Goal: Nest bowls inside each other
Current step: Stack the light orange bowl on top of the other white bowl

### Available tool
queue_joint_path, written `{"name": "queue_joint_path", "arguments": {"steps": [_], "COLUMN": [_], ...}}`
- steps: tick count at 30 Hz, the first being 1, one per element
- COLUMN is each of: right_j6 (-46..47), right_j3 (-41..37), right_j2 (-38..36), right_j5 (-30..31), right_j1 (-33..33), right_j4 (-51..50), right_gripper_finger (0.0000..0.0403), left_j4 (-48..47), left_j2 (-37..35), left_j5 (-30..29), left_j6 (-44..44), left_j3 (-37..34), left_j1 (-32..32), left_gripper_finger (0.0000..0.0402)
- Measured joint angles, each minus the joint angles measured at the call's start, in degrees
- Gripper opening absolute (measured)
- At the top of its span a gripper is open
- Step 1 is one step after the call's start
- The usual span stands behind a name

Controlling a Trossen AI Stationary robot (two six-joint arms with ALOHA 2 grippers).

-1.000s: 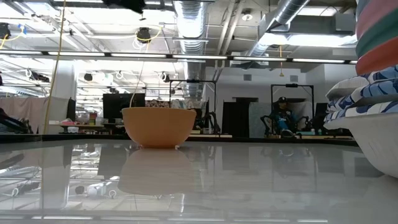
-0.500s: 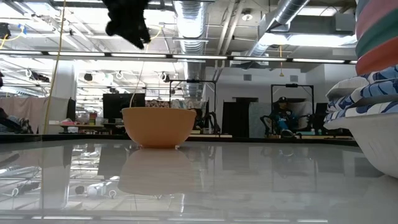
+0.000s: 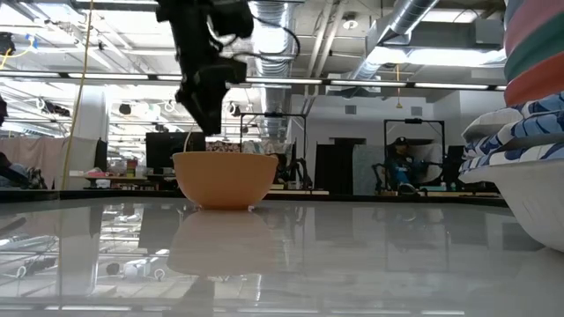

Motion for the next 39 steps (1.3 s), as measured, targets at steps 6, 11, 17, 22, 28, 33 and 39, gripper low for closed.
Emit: {"name": "queue_joint_path", "arguments": {"steps": [6, 11, 17, 22, 28, 33, 39], "right_j6": [0.0, 0.0, 0.0, 0.0, 0.02, 0.02, 0.07], "right_j3": [0.0, 0.0, 0.0, 0.0, 0.0, 0.0, 0.0], "right_j2": [0.0, 0.0, 0.0, 0.02, 0.02, 0.02, 0.02], "right_j5": [0.0, 0.0, 0.0, 0.02, 0.04, 0.18, 0.22], "right_j1": [0.02, 0.02, 0.02, 0.02, 0.02, 0.02, 0.02], "right_j4": [0.01, 0.02, 0.01, 0.02, 0.05, 0.04, 0.04], "right_gripper_finger": [0.024, 0.024, 0.024, 0.024, 0.024, 0.024, 0.024], "left_j4": [1.24, 1.8, 2.29, 3.31, 5.85, 6.82, 7.08], "left_j2": [5.02, 7.82, 9.45, 9.34, 9.32, 9.32, 9.32], "left_j5": [6.33, 5.93, 3.04, 4.11, 5.65, 7.04, 7.66], "left_j6": [1.68, 3.13, 4.33, 5.69, 5.77, 5.77, 5.79], "left_j3": [0.0, 0.0, 0.0, 0.02, -3.59, -7.04, -7.8], "left_j1": [0.58, 0.64, 0.59, 0.86, 0.92, 0.92, 0.77], "left_gripper_finger": [0.0202, 0.0202, 0.0202, 0.0202, 0.0202, 0.018, 0.0071]}}
